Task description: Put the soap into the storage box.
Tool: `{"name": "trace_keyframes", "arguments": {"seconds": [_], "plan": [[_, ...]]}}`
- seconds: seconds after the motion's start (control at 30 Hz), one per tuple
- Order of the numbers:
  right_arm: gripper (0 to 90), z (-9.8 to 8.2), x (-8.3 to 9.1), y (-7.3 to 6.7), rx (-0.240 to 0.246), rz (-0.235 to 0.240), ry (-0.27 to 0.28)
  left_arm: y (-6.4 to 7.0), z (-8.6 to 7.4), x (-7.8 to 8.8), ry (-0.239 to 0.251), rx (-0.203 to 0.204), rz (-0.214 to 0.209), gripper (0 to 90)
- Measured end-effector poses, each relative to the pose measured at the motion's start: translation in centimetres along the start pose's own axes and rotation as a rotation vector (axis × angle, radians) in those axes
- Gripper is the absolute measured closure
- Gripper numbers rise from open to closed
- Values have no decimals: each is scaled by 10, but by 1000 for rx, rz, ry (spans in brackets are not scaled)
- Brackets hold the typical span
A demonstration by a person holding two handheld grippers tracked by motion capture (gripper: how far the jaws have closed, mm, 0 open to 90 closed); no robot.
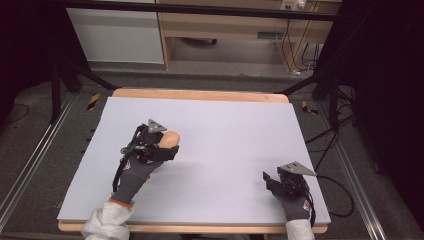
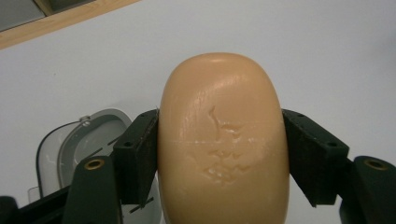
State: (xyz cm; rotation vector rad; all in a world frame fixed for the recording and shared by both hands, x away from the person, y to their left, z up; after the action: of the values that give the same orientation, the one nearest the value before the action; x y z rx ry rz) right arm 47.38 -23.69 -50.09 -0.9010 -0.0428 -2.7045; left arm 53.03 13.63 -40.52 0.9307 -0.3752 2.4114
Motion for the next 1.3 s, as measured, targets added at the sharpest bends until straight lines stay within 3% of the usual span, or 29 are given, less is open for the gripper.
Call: {"name": "trace_keyframes", "arguments": {"seconds": [0.27, 0.67, 1.3], "plan": [[403, 0, 0, 0, 0, 1, 1, -14, 1, 3, 4, 24, 22, 317], [403, 0, -1, 0, 3, 2, -4, -42, -5, -6, -17, 74, 70, 317], [403, 0, -2, -1, 0, 5, -7, -63, -19, -23, -55, 117, 111, 317]]}}
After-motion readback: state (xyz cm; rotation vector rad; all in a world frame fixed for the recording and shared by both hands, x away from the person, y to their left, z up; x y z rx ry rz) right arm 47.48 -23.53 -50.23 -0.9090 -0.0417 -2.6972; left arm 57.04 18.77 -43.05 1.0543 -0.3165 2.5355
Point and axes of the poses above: each handheld gripper's, and its own axes: x roughly backward along the jaws, z roughly out of its top, y roughly to its right, the point moved 6 cm from there along -x, roughly forward along the jaws, and after that the axes turned 3 degrees about -x, right-handed, at the moved point
